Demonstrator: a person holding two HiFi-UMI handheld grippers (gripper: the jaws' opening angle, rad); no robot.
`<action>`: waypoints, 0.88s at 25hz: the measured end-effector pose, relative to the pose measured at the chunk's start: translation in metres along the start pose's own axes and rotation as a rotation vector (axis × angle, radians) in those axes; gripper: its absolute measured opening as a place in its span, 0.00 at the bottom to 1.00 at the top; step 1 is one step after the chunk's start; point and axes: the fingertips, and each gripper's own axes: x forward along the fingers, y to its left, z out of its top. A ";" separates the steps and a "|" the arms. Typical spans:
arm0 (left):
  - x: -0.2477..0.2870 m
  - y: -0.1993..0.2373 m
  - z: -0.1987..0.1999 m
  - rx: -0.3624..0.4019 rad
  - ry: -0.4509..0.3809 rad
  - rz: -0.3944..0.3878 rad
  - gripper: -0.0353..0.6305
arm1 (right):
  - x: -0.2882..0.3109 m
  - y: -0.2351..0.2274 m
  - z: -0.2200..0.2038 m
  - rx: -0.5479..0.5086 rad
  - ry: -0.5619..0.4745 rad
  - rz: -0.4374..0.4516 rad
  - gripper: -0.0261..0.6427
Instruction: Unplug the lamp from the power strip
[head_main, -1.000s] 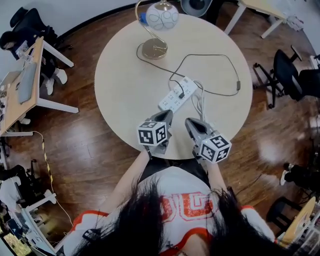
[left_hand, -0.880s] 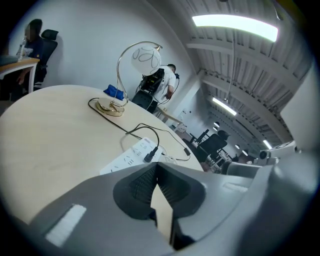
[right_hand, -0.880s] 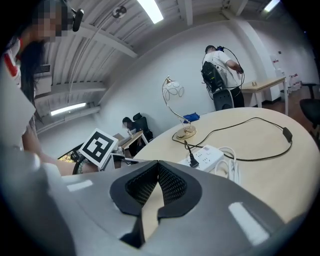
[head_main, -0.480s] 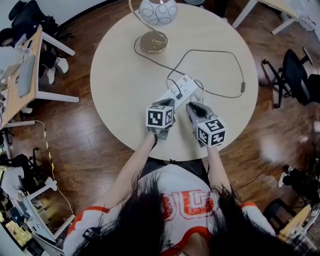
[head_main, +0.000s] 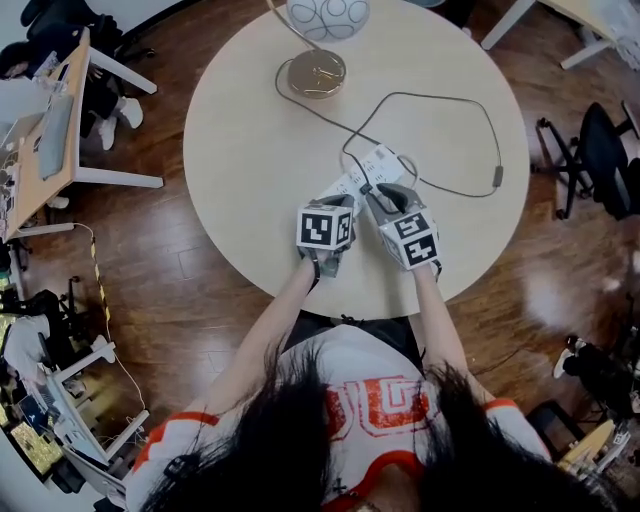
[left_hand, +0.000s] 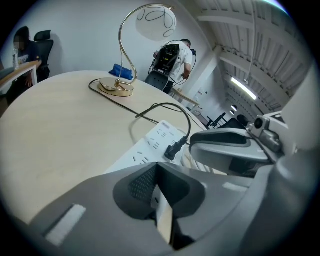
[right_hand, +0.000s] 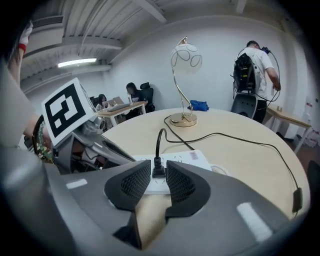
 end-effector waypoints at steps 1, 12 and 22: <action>-0.001 0.000 0.000 -0.002 0.000 -0.003 0.05 | 0.003 0.000 0.001 -0.007 0.006 0.003 0.19; -0.001 -0.001 0.000 0.005 -0.002 0.006 0.05 | 0.039 0.004 -0.006 -0.095 0.100 -0.007 0.17; 0.001 0.001 0.003 -0.051 -0.020 -0.009 0.05 | -0.013 -0.003 0.069 0.347 -0.302 0.150 0.17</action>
